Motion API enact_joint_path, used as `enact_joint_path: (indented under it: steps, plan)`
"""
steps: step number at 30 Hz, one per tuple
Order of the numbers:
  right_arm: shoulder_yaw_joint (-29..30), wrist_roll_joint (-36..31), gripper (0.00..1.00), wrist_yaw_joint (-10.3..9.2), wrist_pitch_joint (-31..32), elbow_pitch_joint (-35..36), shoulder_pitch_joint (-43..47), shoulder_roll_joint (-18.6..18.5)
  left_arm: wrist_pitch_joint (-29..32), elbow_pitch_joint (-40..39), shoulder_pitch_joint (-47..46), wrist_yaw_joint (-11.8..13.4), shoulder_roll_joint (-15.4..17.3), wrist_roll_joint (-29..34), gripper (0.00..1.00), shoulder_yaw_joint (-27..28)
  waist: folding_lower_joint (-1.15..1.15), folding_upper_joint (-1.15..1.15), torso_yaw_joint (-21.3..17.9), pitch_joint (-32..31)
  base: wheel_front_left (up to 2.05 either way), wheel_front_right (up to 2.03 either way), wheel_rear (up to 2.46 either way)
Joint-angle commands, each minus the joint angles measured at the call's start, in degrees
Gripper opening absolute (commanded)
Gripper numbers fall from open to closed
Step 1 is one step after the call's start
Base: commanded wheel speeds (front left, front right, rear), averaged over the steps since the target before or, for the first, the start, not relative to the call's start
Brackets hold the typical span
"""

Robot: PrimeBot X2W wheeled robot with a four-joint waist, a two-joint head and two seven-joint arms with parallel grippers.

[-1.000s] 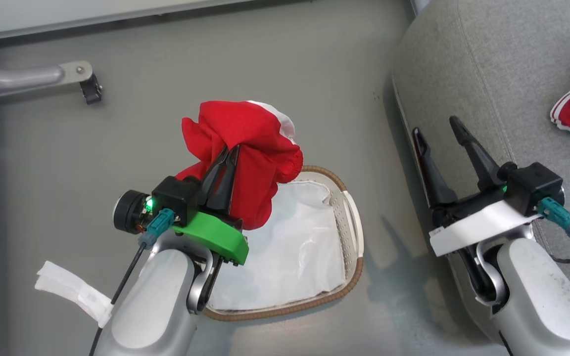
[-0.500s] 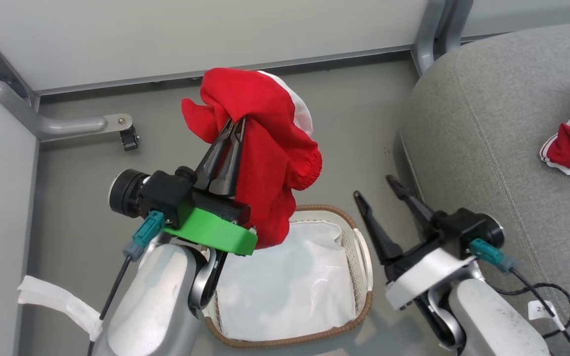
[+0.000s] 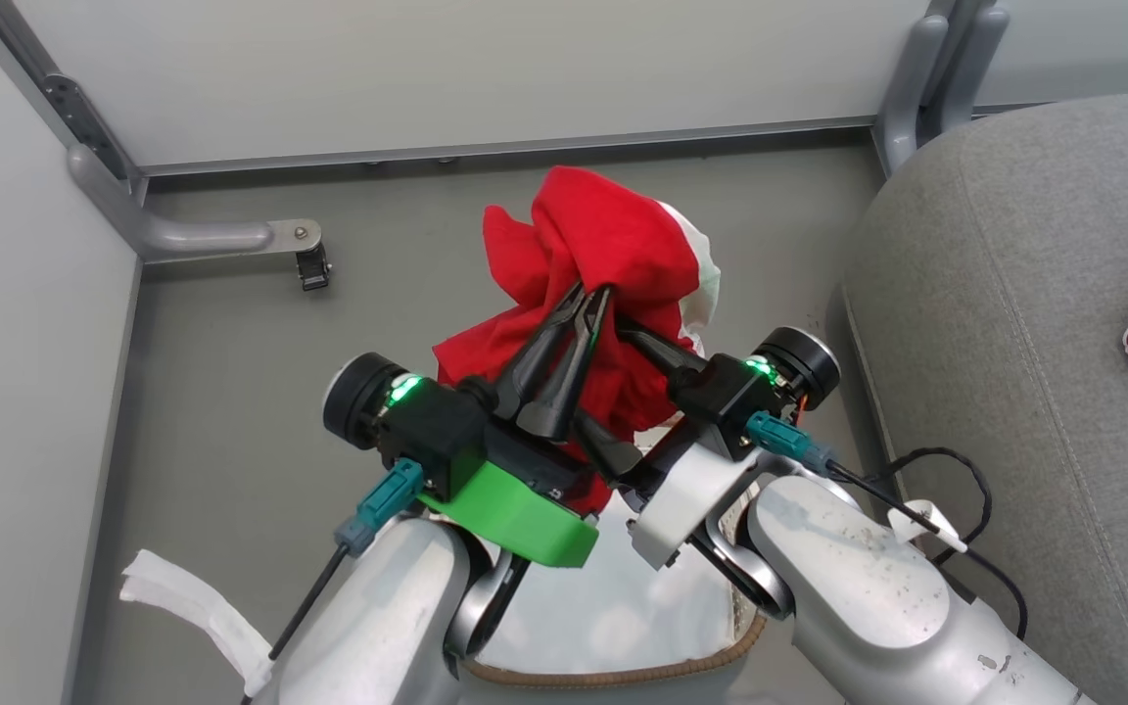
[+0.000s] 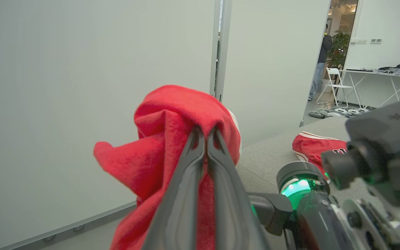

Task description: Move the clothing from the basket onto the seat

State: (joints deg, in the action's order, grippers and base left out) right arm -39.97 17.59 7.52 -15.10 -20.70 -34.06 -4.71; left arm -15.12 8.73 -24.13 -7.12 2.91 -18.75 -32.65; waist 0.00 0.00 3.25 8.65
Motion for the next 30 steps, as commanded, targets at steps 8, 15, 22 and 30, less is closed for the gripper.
enact_joint_path:
  steps: [8, 15, 22, 30]
  plan:
    - [0.5, 1.9, 0.0, -0.06, -0.1, -5.5, -0.6, 1.6, 0.0, 0.3, 1.2, 1.1, 0.0, -1.5, 0.0, -1.7, 0.0, 0.0, 0.5, -0.9, 0.0, 0.0, 0.0]
    - [3.5, 3.5, 0.0, -0.06, -0.1, -2.7, 1.7, 1.4, 0.0, 2.7, 2.5, 1.6, 0.2, -0.2, 1.0, 1.3, 0.0, 0.0, -5.5, 0.1, 0.0, 0.0, 0.0]
    - [8.5, 4.1, 0.0, -0.06, -0.1, 3.6, 4.7, -1.1, 0.0, 5.4, 3.6, 0.6, 1.3, 2.3, 1.0, 3.9, 0.0, 0.0, -14.3, 1.3, 0.0, 0.0, 0.0]
    - [14.5, 4.4, 0.0, -0.06, -0.1, 9.9, 7.6, -3.9, 0.0, 6.6, 5.0, 0.0, 1.3, 4.0, 1.0, 5.9, 0.0, 0.0, -23.9, 3.0, 0.0, 0.0, 0.0]
